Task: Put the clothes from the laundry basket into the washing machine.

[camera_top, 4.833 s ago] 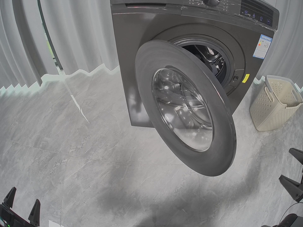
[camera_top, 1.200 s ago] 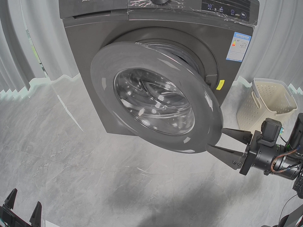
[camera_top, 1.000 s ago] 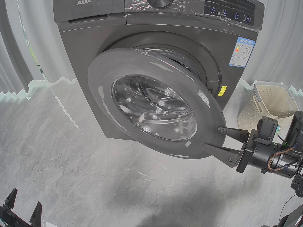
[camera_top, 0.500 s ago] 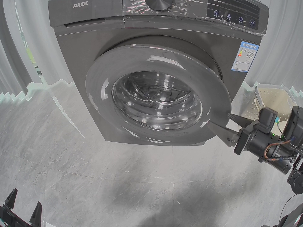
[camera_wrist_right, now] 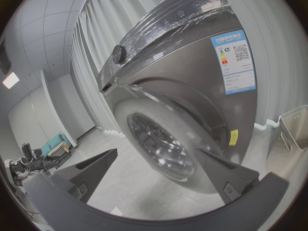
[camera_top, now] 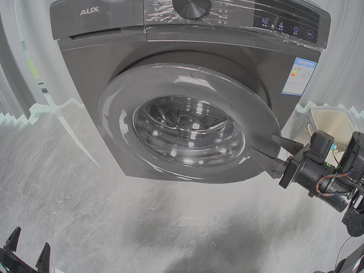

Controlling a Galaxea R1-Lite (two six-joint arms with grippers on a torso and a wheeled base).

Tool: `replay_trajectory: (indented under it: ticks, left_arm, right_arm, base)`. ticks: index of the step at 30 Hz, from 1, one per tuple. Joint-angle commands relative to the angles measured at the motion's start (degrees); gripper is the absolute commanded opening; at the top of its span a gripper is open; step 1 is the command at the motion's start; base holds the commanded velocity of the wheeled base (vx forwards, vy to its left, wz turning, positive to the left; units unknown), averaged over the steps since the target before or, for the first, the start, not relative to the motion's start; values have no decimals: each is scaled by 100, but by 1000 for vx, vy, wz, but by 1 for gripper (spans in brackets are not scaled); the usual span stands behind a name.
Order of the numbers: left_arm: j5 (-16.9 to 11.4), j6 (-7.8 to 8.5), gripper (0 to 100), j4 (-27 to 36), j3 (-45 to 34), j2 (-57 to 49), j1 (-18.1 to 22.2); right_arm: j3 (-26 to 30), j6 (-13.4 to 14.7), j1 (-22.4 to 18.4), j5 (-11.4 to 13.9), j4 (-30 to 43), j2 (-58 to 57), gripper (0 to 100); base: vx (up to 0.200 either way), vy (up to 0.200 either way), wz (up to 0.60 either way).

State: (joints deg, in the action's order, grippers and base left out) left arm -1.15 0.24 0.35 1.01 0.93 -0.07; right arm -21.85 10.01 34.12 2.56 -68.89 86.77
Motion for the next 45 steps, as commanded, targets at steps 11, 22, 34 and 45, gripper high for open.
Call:
replay_trajectory:
  ticks: [11,22,34,45]
  left_arm:
    - [0,2,100,0,-92,-93,-1]
    - [0,2,100,0,-92,-93,-1]
    - [9,-24,100,0,-92,-93,-1]
    - [9,-24,100,0,-92,-93,-1]
  right_arm:
    - [-716,-131,-433,-282,-503,551,100]
    - [189,-157,-292,-159,-626,68,100]
    - [2176,-614,-1663,219,420,-3544,100]
    - [2079,-1080,-3096,482,5641,-8176,100]
  base:
    - [36,0,0]
    - [0,0,0]
    - [0,0,0]
    - [0,0,0]
